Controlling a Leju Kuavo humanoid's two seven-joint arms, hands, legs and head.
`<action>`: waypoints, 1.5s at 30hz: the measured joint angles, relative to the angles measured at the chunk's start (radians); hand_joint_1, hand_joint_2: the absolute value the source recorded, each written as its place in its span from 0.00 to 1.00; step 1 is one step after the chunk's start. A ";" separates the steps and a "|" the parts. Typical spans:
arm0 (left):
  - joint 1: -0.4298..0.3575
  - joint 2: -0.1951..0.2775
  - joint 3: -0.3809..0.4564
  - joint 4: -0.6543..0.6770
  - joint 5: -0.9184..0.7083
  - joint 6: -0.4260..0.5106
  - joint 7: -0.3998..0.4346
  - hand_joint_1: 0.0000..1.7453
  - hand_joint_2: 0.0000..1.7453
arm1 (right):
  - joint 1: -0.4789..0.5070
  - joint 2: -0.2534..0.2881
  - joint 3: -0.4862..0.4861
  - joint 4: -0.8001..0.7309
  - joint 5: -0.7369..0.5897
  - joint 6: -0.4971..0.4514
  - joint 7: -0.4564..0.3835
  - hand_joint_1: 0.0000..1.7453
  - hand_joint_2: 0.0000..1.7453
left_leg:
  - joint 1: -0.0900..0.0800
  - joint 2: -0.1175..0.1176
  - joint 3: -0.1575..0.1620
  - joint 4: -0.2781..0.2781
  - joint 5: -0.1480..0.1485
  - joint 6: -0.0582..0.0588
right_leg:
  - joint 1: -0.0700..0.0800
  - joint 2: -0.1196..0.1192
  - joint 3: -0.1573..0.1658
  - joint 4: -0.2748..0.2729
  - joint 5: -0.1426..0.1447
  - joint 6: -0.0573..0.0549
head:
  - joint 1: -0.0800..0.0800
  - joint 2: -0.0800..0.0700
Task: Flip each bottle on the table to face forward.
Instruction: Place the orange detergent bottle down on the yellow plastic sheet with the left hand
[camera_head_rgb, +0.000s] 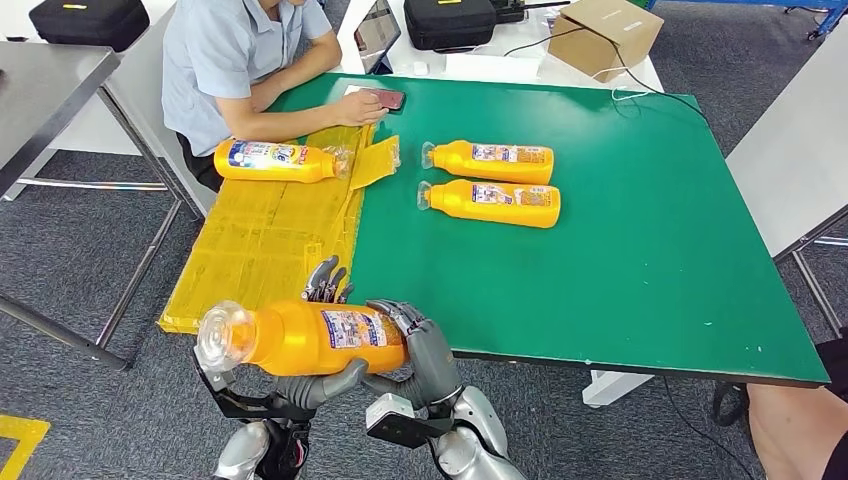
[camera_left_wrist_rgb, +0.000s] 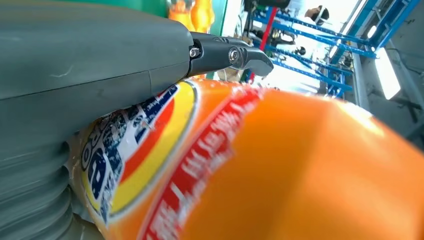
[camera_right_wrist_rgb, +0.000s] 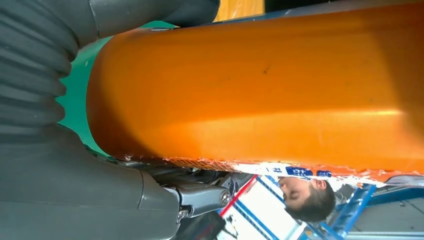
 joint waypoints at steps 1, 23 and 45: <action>0.000 -0.002 0.002 0.000 0.034 -0.016 -0.003 0.00 1.00 | -0.002 0.001 0.010 0.001 -0.016 0.008 -0.001 1.00 1.00 | 0.000 0.000 0.000 0.000 0.000 0.000 | 0.000 0.000 0.000 0.000 0.000 0.000 | 0.000 0.000; 0.023 0.003 0.069 -0.101 0.133 -0.130 -0.016 1.00 1.00 | 0.077 -0.021 0.053 -0.093 -0.098 0.131 0.015 0.00 0.00 | 0.000 0.001 -0.001 0.000 0.000 0.000 | 0.000 0.000 -0.001 0.000 0.000 0.000 | 0.000 0.000; -0.047 0.099 0.206 -0.135 -0.484 0.444 0.096 1.00 1.00 | 0.290 -0.111 -0.179 -0.441 -0.013 -0.145 0.022 0.00 0.00 | 0.000 0.000 -0.001 0.000 0.000 0.000 | 0.000 0.000 -0.001 0.000 0.000 0.000 | 0.000 0.000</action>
